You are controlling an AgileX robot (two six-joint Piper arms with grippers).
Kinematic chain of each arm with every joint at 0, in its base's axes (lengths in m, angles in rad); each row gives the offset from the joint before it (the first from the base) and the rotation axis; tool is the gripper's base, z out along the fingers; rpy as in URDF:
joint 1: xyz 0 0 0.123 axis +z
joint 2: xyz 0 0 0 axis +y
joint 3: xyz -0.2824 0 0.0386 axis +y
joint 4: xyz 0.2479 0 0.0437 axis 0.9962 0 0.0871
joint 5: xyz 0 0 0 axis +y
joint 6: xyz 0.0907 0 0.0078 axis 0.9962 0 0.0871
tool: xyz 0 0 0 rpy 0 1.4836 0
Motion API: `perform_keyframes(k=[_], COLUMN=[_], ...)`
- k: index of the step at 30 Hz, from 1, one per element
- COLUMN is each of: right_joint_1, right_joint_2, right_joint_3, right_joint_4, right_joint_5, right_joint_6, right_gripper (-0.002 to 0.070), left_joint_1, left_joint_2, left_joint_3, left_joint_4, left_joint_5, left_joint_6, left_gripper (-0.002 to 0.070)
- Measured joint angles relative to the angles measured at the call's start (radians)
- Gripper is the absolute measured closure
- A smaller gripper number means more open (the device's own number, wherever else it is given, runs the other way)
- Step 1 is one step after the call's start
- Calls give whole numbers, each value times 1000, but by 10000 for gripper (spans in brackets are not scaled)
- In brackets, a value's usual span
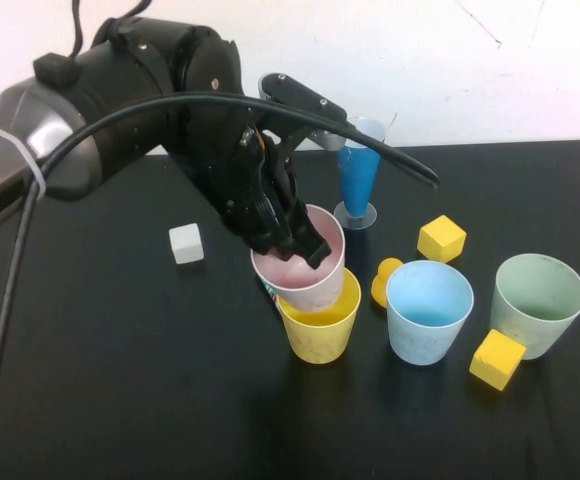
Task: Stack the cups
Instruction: Place the pink cup on the yellow cup
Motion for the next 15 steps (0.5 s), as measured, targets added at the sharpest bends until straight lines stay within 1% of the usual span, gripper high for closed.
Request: perform_keyframes(k=[1,2,4,6,7,8,10,11,13,15], right_joint_1=[0,0,0,0,0,0,0,0,0,0], right_joint_2=[0,0,0,0,0,0,0,0,0,0], right_joint_3=[0,0,0,0,0,0,0,0,0,0], right_joint_4=[0,0,0,0,0,0,0,0,0,2], right_joint_5=[0,0,0,0,0,0,0,0,0,0], right_joint_6=[0,0,0,0,0,0,0,0,0,0], right_gripper=[678,678,678,678,678,678,678,678,678,678], left_joint_1=[0,0,0,0,0,0,0,0,0,0], left_joint_2=[5,7,8,8,8,8,8,8,5,-18], left_joint_3=[0,0,0,0,0,0,0,-5,-15,-21], left_joint_4=[2,2,2,2,2,2,4,10,37,91], left_joint_5=[0,0,-8,-27,-36,-48,-66,-71,-75,-82], left_joint_6=[-1,-1,1,1,1,1,-1,-4,-24,-59], left_gripper=[631,603,528,436,404,386,392,415,486,577])
